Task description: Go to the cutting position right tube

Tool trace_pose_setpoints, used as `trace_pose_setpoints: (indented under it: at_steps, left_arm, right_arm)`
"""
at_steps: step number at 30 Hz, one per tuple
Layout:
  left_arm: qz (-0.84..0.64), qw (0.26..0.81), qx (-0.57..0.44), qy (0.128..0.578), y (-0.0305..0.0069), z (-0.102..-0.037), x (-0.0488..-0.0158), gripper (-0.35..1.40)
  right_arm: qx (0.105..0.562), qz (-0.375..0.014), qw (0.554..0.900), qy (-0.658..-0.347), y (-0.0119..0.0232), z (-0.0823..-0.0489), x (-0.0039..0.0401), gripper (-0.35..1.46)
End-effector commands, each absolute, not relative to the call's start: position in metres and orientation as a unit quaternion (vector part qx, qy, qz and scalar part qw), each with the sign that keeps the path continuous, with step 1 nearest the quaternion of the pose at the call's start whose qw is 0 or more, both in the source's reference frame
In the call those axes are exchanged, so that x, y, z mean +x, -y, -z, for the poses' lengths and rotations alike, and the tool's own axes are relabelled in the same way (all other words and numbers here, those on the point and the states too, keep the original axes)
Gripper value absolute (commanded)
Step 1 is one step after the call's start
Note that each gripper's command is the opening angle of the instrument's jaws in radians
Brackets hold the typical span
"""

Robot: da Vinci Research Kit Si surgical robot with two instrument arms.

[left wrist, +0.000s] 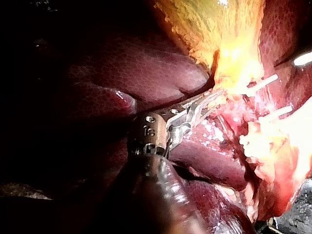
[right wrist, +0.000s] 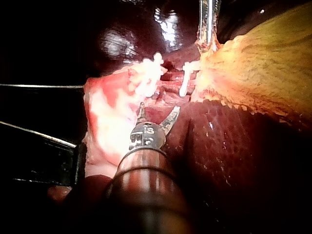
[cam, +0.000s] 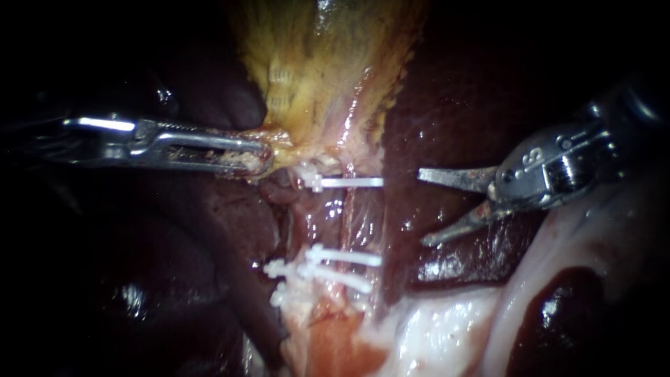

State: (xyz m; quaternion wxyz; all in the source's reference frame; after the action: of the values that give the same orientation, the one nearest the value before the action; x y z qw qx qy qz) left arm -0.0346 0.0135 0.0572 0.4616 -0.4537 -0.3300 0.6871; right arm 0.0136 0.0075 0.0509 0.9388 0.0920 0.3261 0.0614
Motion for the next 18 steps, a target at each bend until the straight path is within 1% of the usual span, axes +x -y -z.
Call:
trace_pose_setpoints:
  at_steps: [1, 3, 11, 18]
  left_arm:
    - [-0.687, 0.461, -0.454, 0.331, -0.0136, -0.057, -0.0344, -0.35]
    - [-0.686, 0.459, -0.453, 0.335, -0.0139, -0.0563, -0.0338, -0.35]
    - [-0.68, 0.474, -0.452, 0.329, -0.0158, -0.0513, -0.0306, -0.35]
    - [-0.669, 0.481, -0.459, 0.332, -0.0165, -0.0473, -0.0291, -0.35]
  right_arm:
    - [0.092, -0.062, 0.939, -0.326, -0.0074, -0.0511, 0.0135, 1.43]
    - [0.092, -0.061, 0.939, -0.326, -0.0074, -0.0511, 0.0135, 1.43]
    - [0.09, -0.062, 0.939, -0.325, -0.0074, -0.0514, 0.0138, 1.45]
    - [0.092, -0.063, 0.939, -0.325, -0.0075, -0.0516, 0.014, 1.45]
